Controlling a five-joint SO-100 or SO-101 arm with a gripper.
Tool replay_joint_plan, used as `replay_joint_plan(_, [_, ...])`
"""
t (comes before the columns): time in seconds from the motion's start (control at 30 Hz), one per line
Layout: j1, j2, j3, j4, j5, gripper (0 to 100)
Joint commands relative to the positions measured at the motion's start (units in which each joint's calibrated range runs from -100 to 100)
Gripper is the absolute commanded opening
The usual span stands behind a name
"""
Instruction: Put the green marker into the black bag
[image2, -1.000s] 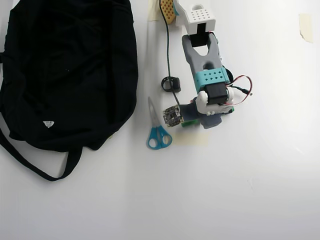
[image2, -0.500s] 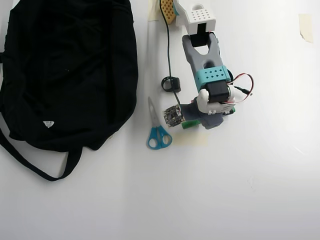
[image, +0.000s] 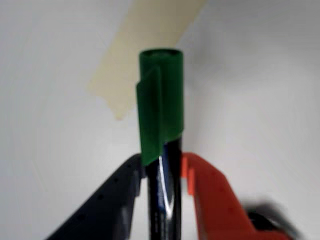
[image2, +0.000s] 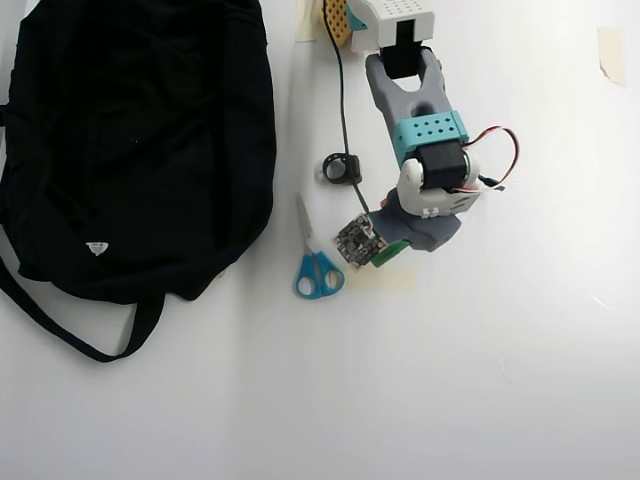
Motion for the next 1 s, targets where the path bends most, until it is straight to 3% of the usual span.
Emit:
replay_joint_plan(0.0, [-0.3,-6.3,0.4,0.4,5.2,2])
replay_joint_plan(0.23, [0.2,-10.5,4.3,0.4,12.8,2])
replay_joint_plan(0.97, [3.0,-27.7,18.9,0.4,24.1,2])
